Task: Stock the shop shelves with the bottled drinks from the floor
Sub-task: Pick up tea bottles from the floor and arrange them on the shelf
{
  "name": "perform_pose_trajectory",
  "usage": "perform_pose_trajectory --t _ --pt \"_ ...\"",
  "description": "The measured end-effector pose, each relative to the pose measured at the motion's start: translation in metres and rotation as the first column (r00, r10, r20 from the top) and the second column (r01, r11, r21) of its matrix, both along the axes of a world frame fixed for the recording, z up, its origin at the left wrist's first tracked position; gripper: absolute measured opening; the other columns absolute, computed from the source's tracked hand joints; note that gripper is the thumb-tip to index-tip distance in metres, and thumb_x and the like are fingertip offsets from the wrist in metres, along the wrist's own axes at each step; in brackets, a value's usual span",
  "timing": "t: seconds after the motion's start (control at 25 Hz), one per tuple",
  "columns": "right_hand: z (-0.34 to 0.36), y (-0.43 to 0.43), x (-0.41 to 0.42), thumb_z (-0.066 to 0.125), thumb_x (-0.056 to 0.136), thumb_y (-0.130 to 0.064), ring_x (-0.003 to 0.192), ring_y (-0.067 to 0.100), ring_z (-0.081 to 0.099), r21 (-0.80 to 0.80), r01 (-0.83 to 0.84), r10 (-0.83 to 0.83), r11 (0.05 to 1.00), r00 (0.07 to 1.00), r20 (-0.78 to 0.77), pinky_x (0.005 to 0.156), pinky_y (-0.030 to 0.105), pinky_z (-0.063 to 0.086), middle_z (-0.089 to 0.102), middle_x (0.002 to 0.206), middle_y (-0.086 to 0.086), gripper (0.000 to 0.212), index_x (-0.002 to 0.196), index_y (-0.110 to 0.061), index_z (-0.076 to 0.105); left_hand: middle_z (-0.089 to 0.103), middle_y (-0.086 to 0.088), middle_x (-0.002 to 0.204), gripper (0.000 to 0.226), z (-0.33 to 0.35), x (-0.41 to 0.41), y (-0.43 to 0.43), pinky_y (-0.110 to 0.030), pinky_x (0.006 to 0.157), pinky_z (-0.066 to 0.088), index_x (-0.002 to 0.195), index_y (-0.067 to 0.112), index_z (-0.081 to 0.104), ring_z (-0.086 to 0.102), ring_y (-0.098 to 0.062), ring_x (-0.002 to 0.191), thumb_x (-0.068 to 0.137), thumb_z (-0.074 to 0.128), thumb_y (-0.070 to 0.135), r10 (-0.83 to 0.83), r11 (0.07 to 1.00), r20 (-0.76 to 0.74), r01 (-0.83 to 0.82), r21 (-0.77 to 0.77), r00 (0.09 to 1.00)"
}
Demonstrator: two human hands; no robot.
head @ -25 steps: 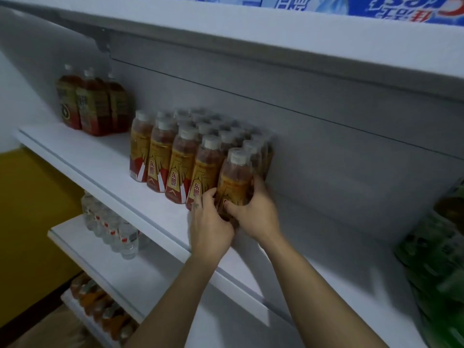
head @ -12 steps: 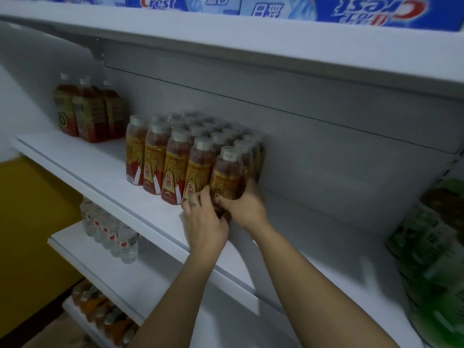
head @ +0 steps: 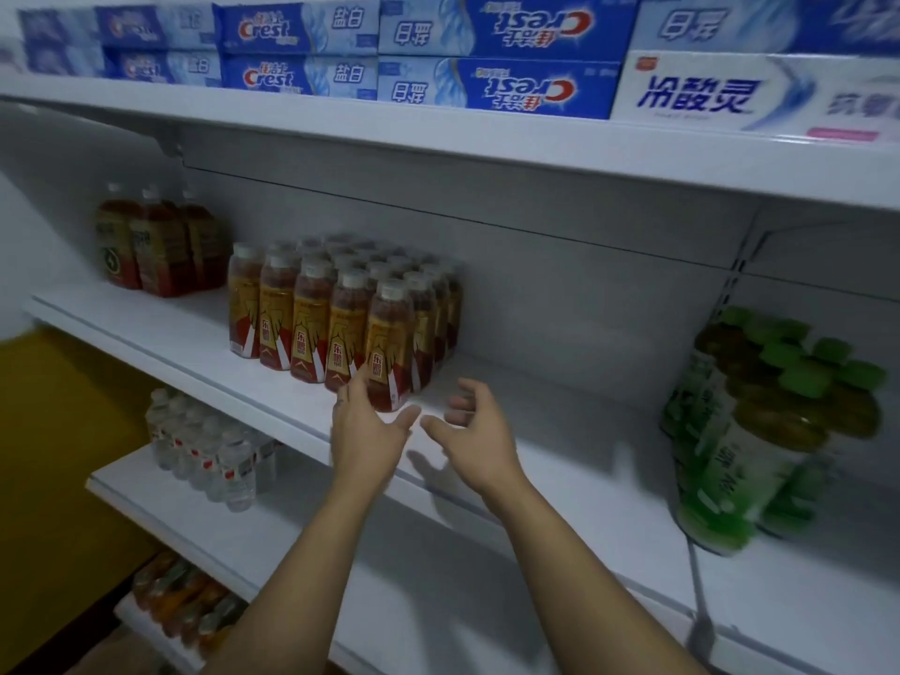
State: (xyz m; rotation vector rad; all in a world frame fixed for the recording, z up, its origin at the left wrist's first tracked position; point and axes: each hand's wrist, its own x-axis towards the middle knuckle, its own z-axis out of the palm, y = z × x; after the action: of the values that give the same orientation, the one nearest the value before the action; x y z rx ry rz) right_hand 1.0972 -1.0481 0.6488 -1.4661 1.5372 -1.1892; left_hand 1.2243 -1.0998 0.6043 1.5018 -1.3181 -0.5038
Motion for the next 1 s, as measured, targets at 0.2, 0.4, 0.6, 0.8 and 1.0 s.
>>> perform_pose_trajectory --t 0.2,0.4,0.6,0.8,1.0 --pt "-0.017 0.113 -0.042 0.074 0.085 -0.023 0.096 0.014 0.068 -0.028 0.031 -0.025 0.999 0.981 0.191 0.088 0.039 0.057 0.065 0.110 -0.006 0.043 0.123 -0.029 0.054 0.058 0.011 0.117 0.059 -0.011 -0.020 0.119 -0.034 0.098 0.045 0.131 0.029 0.050 0.053 -0.009 0.114 0.080 0.079 0.026 -0.175 0.984 -0.138 0.167 -0.068 0.975" --pt "-0.067 0.229 -0.081 0.074 0.086 -0.013 0.087 0.011 0.064 0.045 0.028 -0.038 0.999 0.971 0.238 0.085 0.032 0.057 0.066 0.103 -0.003 0.035 0.114 -0.027 0.059 0.059 0.020 0.116 0.052 -0.046 -0.057 0.242 -0.022 0.093 0.044 0.127 0.034 0.052 0.052 0.006 0.110 0.081 0.077 0.028 -0.363 0.930 -0.124 0.367 0.015 0.924" --pt "-0.131 0.308 -0.121 0.072 0.087 -0.015 0.091 0.005 0.064 0.210 0.126 -0.169 0.970 0.965 0.200 0.078 0.022 0.055 0.065 0.107 -0.007 0.032 0.115 -0.026 0.060 0.059 0.022 0.117 0.049 -0.094 -0.091 0.319 -0.021 0.091 0.047 0.125 0.037 0.052 0.052 0.007 0.112 0.084 0.074 0.023 -0.522 0.834 -0.047 0.521 0.179 0.852" --pt "-0.196 0.369 -0.145 0.072 0.088 -0.015 0.091 0.003 0.063 0.353 0.253 -0.325 0.901 0.932 0.162 0.070 0.016 0.053 0.064 0.101 -0.010 0.032 0.119 -0.018 0.060 0.054 0.027 0.116 0.052 -0.142 -0.109 0.363 -0.018 0.092 0.048 0.130 0.035 0.050 0.052 0.008 0.111 0.085 0.074 0.025 -0.665 0.689 -0.024 0.625 0.367 0.746" --pt "-0.250 0.398 -0.153 0.071 0.087 -0.014 0.088 0.011 0.064 0.505 0.320 -0.432 0.801 0.894 0.119 0.074 0.029 0.053 0.064 0.099 -0.009 0.030 0.114 -0.024 0.059 0.054 0.024 0.121 0.056 -0.193 -0.113 0.385 -0.018 0.097 0.042 0.132 0.033 0.049 0.048 0.014 0.112 0.083 0.075 0.026 -0.716 0.554 -0.104 0.653 0.517 0.690"
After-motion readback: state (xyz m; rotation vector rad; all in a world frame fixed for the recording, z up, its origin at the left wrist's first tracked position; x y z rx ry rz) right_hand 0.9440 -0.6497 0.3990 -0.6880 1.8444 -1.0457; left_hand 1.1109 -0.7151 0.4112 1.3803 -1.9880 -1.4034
